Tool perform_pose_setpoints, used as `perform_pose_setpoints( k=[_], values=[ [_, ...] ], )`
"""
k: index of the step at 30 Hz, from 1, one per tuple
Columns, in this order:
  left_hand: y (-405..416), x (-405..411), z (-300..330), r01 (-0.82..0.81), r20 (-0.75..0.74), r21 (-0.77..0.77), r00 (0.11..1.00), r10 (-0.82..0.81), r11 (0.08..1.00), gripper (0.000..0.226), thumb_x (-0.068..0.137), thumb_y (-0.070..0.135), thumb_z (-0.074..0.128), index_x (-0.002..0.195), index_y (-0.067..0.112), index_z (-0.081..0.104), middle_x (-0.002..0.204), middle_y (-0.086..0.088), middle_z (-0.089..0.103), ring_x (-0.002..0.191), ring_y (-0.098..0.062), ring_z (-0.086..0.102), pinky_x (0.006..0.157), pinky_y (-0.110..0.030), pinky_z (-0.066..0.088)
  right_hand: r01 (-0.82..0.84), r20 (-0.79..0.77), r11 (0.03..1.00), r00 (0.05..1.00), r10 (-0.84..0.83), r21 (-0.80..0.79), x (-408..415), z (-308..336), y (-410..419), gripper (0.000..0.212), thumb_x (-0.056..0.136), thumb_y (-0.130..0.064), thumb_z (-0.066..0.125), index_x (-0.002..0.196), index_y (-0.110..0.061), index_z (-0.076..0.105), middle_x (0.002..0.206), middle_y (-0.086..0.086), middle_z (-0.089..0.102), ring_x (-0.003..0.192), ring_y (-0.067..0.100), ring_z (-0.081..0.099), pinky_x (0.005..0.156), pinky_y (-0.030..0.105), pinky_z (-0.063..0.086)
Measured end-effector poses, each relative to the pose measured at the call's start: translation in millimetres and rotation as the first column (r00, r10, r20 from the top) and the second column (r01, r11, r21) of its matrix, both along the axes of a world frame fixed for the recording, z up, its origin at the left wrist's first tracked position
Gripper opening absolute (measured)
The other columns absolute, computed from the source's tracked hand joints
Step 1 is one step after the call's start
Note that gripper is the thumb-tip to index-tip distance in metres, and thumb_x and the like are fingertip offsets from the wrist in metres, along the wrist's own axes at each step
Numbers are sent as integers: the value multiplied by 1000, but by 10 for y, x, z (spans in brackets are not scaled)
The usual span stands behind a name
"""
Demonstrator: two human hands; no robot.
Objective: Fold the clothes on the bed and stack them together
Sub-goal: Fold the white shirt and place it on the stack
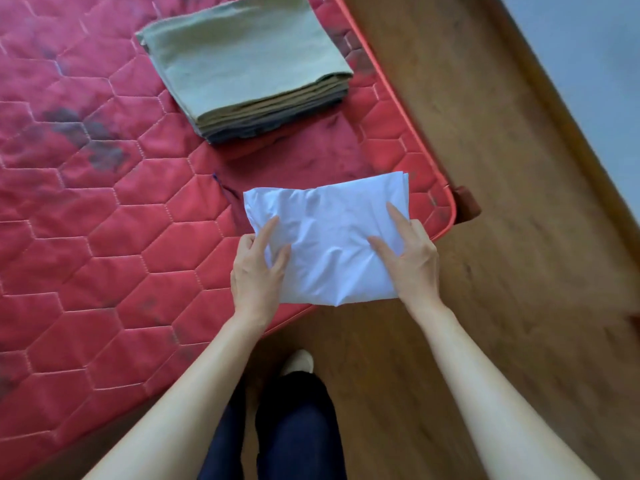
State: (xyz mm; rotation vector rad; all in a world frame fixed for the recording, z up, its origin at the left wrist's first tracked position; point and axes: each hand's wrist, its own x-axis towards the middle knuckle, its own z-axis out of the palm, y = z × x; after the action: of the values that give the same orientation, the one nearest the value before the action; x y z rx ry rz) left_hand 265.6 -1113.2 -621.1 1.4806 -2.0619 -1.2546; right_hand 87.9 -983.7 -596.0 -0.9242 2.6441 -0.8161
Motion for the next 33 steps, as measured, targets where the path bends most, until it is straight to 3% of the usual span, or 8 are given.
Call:
perform_pose_setpoints(
  k=[4,9,14,19,25,30,33],
  values=[
    [-137,-346,-15,-1,-22,-35,1000,0,999,49,88,24,66,135,33,54,93,-2,49,77,-10,46,69,-17,29,-13,0,999,1000,13,-34,-368,-22,-98,62,85,-34,72,141,-21,49,92,8,51,81,25,56,73,37,49],
    [-438,-613,-59,-64,-43,-43,997,62,997,49,88,20,67,135,28,55,94,-3,49,80,-12,48,70,-13,29,-81,-33,997,996,80,-19,-755,-117,-548,64,85,-35,72,142,-20,47,92,2,49,78,13,47,69,27,40],
    [-801,-779,-129,-201,-60,-60,978,197,978,48,90,20,66,136,24,55,100,-8,53,85,-12,49,79,-14,33,-222,-22,975,975,222,-27,-1040,-234,-1179,62,87,-34,70,142,-19,47,98,11,56,83,28,59,70,35,46],
    [-896,-815,-289,-349,-69,-104,937,344,931,46,91,22,65,136,20,54,104,-3,53,88,1,44,80,1,29,-341,-21,938,940,340,-58,-1187,-428,-1612,63,88,-36,69,143,-21,45,98,10,55,82,26,58,69,34,46],
    [-762,-889,-630,-447,-26,-85,894,447,890,47,90,21,67,135,23,55,103,-1,54,88,2,45,82,2,29,-426,73,904,901,427,-31,-1324,-849,-1636,64,89,-37,66,146,-22,40,98,9,53,80,23,55,68,32,43],
    [-560,-967,-893,-523,53,-7,851,523,852,48,89,21,67,135,26,54,106,0,54,88,5,42,80,4,27,-434,131,901,895,427,25,-1426,-1104,-1493,61,91,-40,62,145,-24,41,98,10,50,81,25,54,71,38,47],
    [-527,-953,-966,-537,62,17,842,535,843,48,89,23,68,134,29,55,112,3,54,93,8,43,82,3,27,-432,133,901,896,424,43,-1438,-1187,-1426,62,92,-43,59,147,-26,37,97,7,49,77,22,52,67,34,45]
  ],
)
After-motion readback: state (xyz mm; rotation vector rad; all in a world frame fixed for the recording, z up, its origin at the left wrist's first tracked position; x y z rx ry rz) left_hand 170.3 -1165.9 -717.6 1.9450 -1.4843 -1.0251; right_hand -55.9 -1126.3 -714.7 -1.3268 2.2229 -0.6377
